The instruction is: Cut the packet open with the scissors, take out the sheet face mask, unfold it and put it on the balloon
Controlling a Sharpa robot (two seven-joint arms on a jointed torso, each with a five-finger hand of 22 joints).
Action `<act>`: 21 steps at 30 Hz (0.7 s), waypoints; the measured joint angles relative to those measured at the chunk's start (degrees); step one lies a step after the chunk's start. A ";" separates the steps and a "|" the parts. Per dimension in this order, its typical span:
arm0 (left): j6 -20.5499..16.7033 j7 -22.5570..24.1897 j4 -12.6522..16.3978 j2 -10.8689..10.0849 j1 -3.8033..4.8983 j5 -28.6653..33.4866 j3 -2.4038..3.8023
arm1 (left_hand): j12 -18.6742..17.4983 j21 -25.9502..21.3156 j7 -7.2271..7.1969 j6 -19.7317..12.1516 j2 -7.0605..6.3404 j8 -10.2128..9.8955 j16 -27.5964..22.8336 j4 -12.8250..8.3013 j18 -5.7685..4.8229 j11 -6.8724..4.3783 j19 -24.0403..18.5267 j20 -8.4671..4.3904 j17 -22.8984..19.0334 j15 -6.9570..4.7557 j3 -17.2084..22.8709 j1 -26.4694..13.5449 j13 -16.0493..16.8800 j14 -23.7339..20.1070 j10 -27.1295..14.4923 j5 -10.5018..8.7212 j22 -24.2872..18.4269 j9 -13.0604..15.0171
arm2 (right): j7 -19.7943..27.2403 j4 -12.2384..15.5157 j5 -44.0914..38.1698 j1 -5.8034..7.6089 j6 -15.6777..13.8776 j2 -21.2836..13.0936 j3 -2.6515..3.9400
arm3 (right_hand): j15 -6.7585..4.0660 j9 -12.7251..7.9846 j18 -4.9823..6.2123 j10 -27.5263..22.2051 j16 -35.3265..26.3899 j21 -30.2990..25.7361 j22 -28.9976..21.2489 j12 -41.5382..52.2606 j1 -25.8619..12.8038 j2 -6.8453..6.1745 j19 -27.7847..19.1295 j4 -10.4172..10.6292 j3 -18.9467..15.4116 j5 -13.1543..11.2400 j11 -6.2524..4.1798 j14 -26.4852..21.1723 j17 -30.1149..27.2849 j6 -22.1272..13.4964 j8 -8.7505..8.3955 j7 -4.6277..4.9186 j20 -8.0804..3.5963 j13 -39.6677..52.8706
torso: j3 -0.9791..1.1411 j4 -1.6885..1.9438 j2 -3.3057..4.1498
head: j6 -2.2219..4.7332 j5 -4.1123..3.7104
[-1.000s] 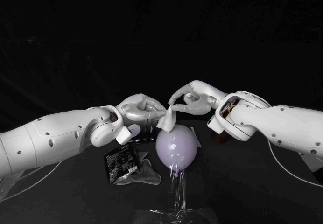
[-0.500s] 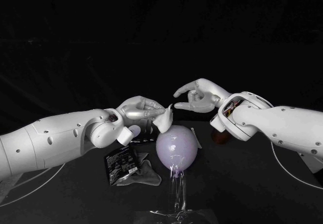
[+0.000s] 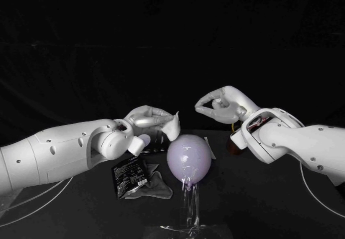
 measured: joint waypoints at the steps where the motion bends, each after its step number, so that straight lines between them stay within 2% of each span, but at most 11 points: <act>1: -0.88 -0.23 0.12 -0.02 -0.01 0.40 0.00 | 0.00 0.00 0.00 0.00 -0.09 0.00 0.00 0.00 0.00 0.00 0.00 0.00 0.03 0.00 0.00 -0.09 0.00 0.00 0.00 0.00 0.02 0.00 | -0.66 0.90 0.13 -0.25 -0.69 -0.15 -0.10 | -0.03 0.00 0.00 0.00 0.00 0.04 0.00 0.13 0.04 0.04 0.00 -0.09 0.09 0.00 0.00 0.03 0.00 0.00 0.00 0.00 0.00 0.00 | 0.00 0.00 -0.01 | 0.01 0.01; 5: -3.59 -0.73 0.69 -0.11 -0.03 1.74 0.00 | 0.00 0.99 0.00 0.00 -0.74 0.00 0.35 -1.94 -0.01 -0.10 -0.02 -0.02 0.38 0.00 1.95 -0.74 0.00 0.00 0.52 -0.10 0.51 0.00 | -2.90 3.42 0.36 -1.25 -2.67 -0.02 -0.33 | -0.19 0.00 -0.01 0.00 0.00 0.21 0.01 0.70 0.23 0.23 0.00 -0.16 0.47 0.23 0.00 0.19 0.01 0.00 0.00 0.00 0.00 -0.01 | 0.00 0.00 -0.04 | 0.02 0.09; 10: -6.15 -0.84 1.39 -0.09 -0.07 3.32 0.00 | 0.00 2.29 0.00 -0.01 -1.74 0.00 0.86 -3.25 -0.01 -0.10 -0.99 -0.50 0.85 0.00 4.24 -1.74 -0.01 0.00 0.52 0.11 1.42 0.01 | -5.58 4.08 -0.03 -2.19 -4.91 2.01 -0.49 | -0.19 -0.11 -0.01 0.00 0.00 0.21 0.01 1.07 0.23 0.23 0.00 -0.16 0.47 0.23 0.00 0.19 0.02 0.00 0.00 0.00 -0.01 -0.02 | 0.01 0.02 -0.05 | 0.10 0.15; 13: -7.26 -0.81 1.70 -0.06 -0.10 4.21 0.00 | 0.00 3.09 0.00 -0.01 -1.68 0.00 0.95 -3.97 -0.03 -0.10 -1.29 -0.42 1.02 0.00 5.23 -2.29 -0.01 0.00 0.52 0.12 1.88 0.01 | -7.02 3.52 -1.20 -2.67 -6.34 3.69 -0.53 | -0.19 -0.26 -0.01 0.00 0.00 0.21 0.01 1.08 0.23 0.23 -0.01 -0.16 0.47 0.23 0.00 0.19 0.05 0.00 0.00 0.00 -0.01 -0.04 | 0.00 0.04 -0.04 | 0.16 0.12; 14: -7.54 -0.78 1.79 -0.07 -0.12 4.45 0.00 | 0.00 3.30 0.00 -0.01 -2.03 0.00 0.95 -4.18 -0.03 -0.10 -1.69 -0.40 1.05 0.01 5.62 -2.64 -0.01 0.00 0.52 0.12 2.03 0.01 | -7.42 3.21 -1.67 -2.79 -6.75 4.15 -0.54 | -0.19 -0.31 -0.01 -0.01 0.00 0.21 0.01 1.08 0.23 0.22 0.02 -0.16 0.47 0.23 0.00 0.19 0.05 0.00 0.00 0.00 -0.05 -0.05 | 0.00 0.06 -0.04 | 0.18 0.12; 17: -8.30 -0.68 2.03 -0.07 -0.13 5.16 0.00 | 0.00 3.89 0.00 -0.01 -2.02 -0.34 1.17 -4.61 -0.05 -0.10 -2.09 -0.44 1.20 0.00 6.34 -3.11 -0.01 -0.01 0.52 0.13 2.41 0.04 | -8.63 1.92 -3.38 -3.11 -7.99 5.65 -0.55 | -0.19 -0.48 -0.02 -0.01 -0.02 0.21 0.00 1.07 0.01 -0.45 0.18 -0.16 0.47 0.23 0.00 0.19 0.05 -0.24 -0.01 0.23 -0.22 -0.06 | 0.01 0.08 0.01 | 0.23 0.08; 18: -8.50 -0.65 2.08 -0.07 -0.13 5.36 0.00 | 0.00 4.31 0.02 0.01 -2.12 -0.53 1.17 -4.90 -0.04 -0.10 -2.40 -0.52 1.31 -0.03 6.64 -3.47 -0.01 -0.04 0.52 0.13 2.65 2.14 | -8.97 1.49 -3.93 -3.21 -8.33 6.12 -0.55 | -0.19 -0.56 -0.02 -0.01 -0.03 0.18 0.00 1.07 -0.09 -0.55 0.18 -0.16 0.47 0.23 -0.01 0.19 0.05 -0.36 -0.18 0.35 -0.22 -0.07 | -0.01 0.08 0.01 | 0.23 0.07; 21: -9.02 -0.57 2.23 -0.07 -0.15 5.89 0.00 | 0.00 5.14 0.22 0.21 -2.25 -0.68 1.42 -5.59 -0.05 -0.10 -2.93 -0.47 1.46 -0.20 7.34 -4.25 -0.01 -0.22 0.52 0.14 3.23 2.19 | -9.98 0.20 -5.87 -3.61 -9.34 7.66 -0.55 | -0.19 -0.88 -0.02 -0.01 -0.04 -0.52 -0.02 1.03 -0.80 -1.25 0.18 0.15 0.16 0.23 -0.01 0.19 0.05 -0.78 -0.74 0.77 -0.23 -0.13 | -0.03 0.09 0.03 | 0.24 0.05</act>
